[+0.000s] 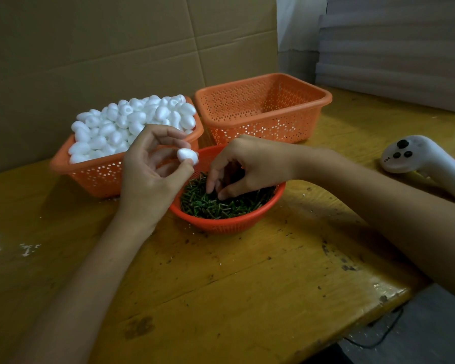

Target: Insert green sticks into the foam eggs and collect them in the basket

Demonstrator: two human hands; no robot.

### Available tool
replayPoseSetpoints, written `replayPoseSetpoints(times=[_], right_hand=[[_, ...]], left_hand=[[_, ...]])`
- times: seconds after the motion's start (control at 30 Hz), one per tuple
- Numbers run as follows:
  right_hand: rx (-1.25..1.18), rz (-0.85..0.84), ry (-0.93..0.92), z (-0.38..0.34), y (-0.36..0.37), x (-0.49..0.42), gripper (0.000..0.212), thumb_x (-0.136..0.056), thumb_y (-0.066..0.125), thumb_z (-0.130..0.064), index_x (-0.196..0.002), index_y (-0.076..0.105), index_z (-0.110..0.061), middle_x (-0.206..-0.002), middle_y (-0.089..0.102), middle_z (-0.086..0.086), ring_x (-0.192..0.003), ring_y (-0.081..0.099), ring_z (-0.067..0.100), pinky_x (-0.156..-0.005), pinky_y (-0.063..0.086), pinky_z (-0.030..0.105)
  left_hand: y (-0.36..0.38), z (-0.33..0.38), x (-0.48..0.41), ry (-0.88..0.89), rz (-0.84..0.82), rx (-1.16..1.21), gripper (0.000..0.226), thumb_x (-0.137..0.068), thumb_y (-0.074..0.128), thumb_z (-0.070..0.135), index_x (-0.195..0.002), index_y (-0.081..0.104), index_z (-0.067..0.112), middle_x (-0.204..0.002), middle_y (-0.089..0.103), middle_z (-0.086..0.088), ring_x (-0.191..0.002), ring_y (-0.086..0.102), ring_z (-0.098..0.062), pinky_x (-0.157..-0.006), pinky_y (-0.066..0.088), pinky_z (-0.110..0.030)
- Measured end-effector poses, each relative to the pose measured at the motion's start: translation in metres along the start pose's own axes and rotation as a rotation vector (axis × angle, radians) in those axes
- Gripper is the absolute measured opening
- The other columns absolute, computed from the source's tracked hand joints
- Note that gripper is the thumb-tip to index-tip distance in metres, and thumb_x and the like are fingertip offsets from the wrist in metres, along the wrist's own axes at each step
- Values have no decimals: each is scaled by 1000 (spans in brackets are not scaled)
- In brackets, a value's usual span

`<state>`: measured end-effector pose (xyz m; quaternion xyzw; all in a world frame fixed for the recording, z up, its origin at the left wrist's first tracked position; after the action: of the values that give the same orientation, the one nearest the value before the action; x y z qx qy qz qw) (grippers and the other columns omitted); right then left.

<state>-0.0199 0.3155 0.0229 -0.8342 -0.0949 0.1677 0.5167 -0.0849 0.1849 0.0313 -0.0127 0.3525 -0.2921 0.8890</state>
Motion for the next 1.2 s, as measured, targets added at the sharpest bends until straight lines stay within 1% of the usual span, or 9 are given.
replayPoseSetpoints(times=[0.1, 0.17, 0.37, 0.5, 0.6, 0.73, 0.97, 1.1, 1.2], right_hand=[[0, -2, 9, 1, 0, 0, 23, -87, 83, -19, -109, 79, -22, -96, 77, -12, -87, 68, -6, -83, 51, 17], [5, -6, 17, 1, 0, 0, 23, -87, 83, -20, -110, 79, -22, -96, 77, -12, -87, 67, -7, -82, 49, 14], [45, -42, -3, -3, 2, 1, 27, -91, 78, -20, -118, 77, -23, -114, 74, -8, -104, 68, 4, -96, 52, 31], [39, -58, 3, -2, 3, 2, 29, -91, 77, -15, -119, 76, -21, -114, 75, -6, -106, 69, 8, -98, 52, 35], [2, -65, 13, -1, 3, 1, 29, -90, 78, -11, -117, 77, -20, -107, 76, -7, -99, 70, 3, -94, 54, 28], [8, -56, 7, 0, 4, 0, 26, -90, 79, -14, -115, 78, -22, -106, 77, -8, -95, 68, 0, -88, 49, 17], [20, -33, 11, 0, 3, 0, 15, -91, 79, -21, -106, 81, -24, -99, 77, -11, -89, 68, 0, -82, 47, 15], [24, -35, 28, 0, 3, 0, 14, -92, 78, -20, -105, 79, -24, -98, 77, -11, -89, 68, 1, -84, 49, 17], [20, -31, 42, 0, 2, 0, 17, -90, 78, -14, -105, 78, -22, -98, 77, -12, -91, 69, 0, -85, 49, 16]], left_hand=[[1, 1, 1, 1, 3, 6, 28, -91, 76, -8, -109, 61, 8, -104, 70, -13, -106, 73, -23, -88, 59, -26], [2, 1, 1, 1, 2, 1, 25, -90, 75, -9, -105, 62, 6, -102, 71, -13, -106, 73, -23, -87, 58, -26], [1, 1, 1, 6, 5, 3, 27, -87, 76, -13, -101, 64, 7, -103, 71, -17, -108, 73, -27, -93, 60, -32], [1, 0, 2, 8, 0, 4, 27, -86, 76, -13, -98, 66, 10, -102, 73, -14, -108, 73, -25, -94, 60, -34], [2, 0, 1, 17, -11, 1, 30, -86, 77, -11, -96, 69, 15, -101, 74, -9, -107, 73, -24, -94, 61, -36], [2, 0, 1, 27, -20, 7, 29, -85, 78, -12, -98, 69, 12, -100, 76, -6, -107, 74, -23, -96, 61, -38], [2, 0, 0, 53, -6, -8, 21, -88, 84, 0, -102, 70, 7, -103, 78, -6, -108, 75, -24, -98, 60, -38], [1, 1, -1, 53, 9, -6, 25, -87, 87, 5, -101, 70, 17, -102, 79, -3, -102, 76, -24, -88, 59, -33], [0, -1, 0, 26, 21, 22, 30, -84, 89, 7, -102, 70, 21, -101, 79, -3, -97, 77, -23, -85, 59, -28]])
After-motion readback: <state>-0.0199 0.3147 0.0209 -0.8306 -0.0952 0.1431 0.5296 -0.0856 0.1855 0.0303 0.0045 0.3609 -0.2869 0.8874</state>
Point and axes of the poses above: each hand's wrist, its own x-axis away from the middle knuckle, its own y-axis out of the palm, z = x × y, the point moved 8 cm from there along -x, towards the middle knuckle
